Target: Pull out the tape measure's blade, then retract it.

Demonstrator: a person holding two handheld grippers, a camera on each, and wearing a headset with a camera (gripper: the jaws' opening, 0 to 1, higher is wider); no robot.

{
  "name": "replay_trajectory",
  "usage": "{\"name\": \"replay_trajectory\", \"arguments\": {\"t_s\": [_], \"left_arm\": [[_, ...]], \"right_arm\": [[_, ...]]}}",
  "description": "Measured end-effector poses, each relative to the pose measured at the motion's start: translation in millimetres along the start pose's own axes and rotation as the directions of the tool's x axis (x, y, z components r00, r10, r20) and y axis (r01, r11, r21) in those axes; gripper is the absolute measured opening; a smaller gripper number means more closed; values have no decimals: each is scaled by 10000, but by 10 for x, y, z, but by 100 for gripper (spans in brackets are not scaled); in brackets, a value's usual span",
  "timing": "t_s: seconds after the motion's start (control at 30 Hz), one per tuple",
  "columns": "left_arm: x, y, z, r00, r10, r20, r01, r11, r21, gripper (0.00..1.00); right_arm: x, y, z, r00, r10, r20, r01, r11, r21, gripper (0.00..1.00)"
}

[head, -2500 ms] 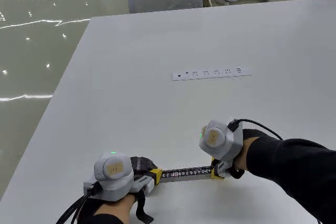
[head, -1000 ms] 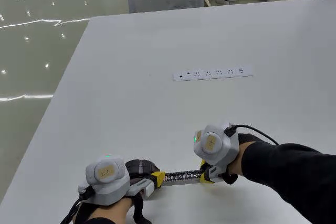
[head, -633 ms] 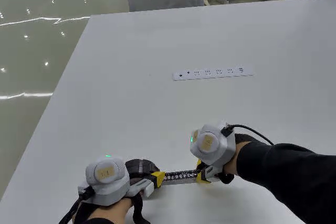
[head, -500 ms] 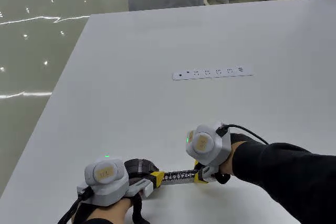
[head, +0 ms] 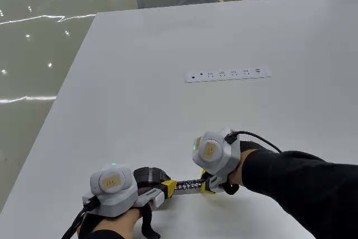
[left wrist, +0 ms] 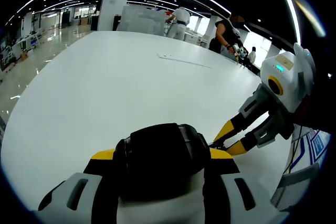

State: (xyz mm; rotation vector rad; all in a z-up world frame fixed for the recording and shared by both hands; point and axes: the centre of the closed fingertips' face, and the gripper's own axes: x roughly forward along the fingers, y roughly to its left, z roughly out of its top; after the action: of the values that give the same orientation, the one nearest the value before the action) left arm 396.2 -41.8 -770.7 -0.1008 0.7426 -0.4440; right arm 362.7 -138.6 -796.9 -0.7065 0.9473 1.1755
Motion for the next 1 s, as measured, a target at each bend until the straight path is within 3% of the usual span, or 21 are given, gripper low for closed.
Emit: {"name": "replay_trajectory", "arguments": {"t_s": [0.53,0.63,0.77,0.83,1.0], "left_arm": [[3,1,-9,9999,-112,-91,111,9999,-108,60],[1,12,-5,9996,-268,-103,263,9985,-487,61],[-5,4,-2,9994,-341,-105,335,9981,-511,60],[-2,15,-9,9991,-410,-72,405,9978,-521,60],[-5,13,-10,9985,-536,-100,529,9970,-556,60]], "right_arm": [[42,54,160,9988,-11,494,9,10000,38,8],[55,36,171,9985,100,541,-105,9999,89,8],[82,35,205,9977,64,676,-79,9997,218,8],[94,34,216,9983,124,573,-118,9999,-96,8],[91,32,207,9959,369,826,-376,9993,70,8]]}}
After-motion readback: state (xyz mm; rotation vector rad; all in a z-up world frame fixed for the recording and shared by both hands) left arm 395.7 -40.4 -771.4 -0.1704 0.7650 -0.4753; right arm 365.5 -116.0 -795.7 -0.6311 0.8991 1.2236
